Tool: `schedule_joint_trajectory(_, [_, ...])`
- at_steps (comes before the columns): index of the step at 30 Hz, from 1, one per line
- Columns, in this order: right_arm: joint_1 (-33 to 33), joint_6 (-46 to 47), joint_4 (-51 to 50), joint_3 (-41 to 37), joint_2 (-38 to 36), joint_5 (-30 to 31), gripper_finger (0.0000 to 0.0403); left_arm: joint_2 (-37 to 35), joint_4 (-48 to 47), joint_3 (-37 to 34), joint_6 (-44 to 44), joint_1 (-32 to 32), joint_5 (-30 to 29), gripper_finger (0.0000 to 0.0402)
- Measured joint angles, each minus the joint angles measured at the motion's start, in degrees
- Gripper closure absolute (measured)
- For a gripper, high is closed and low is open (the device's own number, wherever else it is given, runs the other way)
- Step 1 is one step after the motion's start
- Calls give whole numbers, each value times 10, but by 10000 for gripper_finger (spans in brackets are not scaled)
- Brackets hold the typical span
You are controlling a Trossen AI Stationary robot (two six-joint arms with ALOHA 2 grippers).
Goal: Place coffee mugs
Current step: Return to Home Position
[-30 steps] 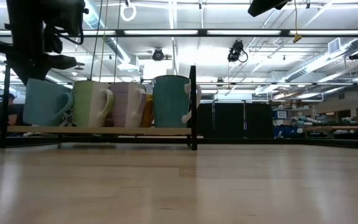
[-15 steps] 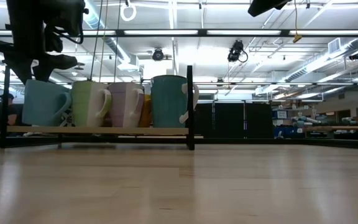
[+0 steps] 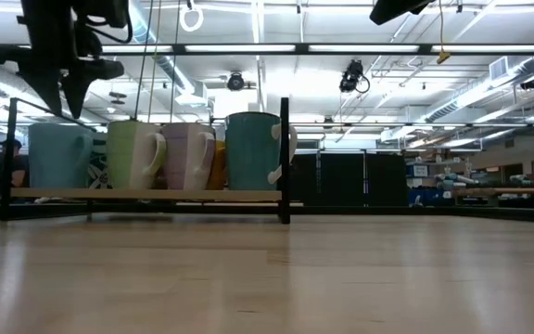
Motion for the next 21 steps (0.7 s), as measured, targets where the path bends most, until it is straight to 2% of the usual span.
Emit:
schedule_joint_trajectory(6, [0, 0, 0, 0, 0, 0, 231, 0, 5, 38, 67, -5, 1, 258])
schedule_joint_trajectory(10, [0, 0, 2, 0, 0, 0, 231, 0, 36, 69, 115, -30, 6, 258])
schedule_joint_trajectory(17, [0, 0, 16, 0, 0, 0, 231, 0, 152, 111, 201, -113, 6, 258])
schedule_joint_trajectory(21, [-1, -1, 41, 0, 0, 1, 231, 0, 260, 120, 295, -170, 6, 258])
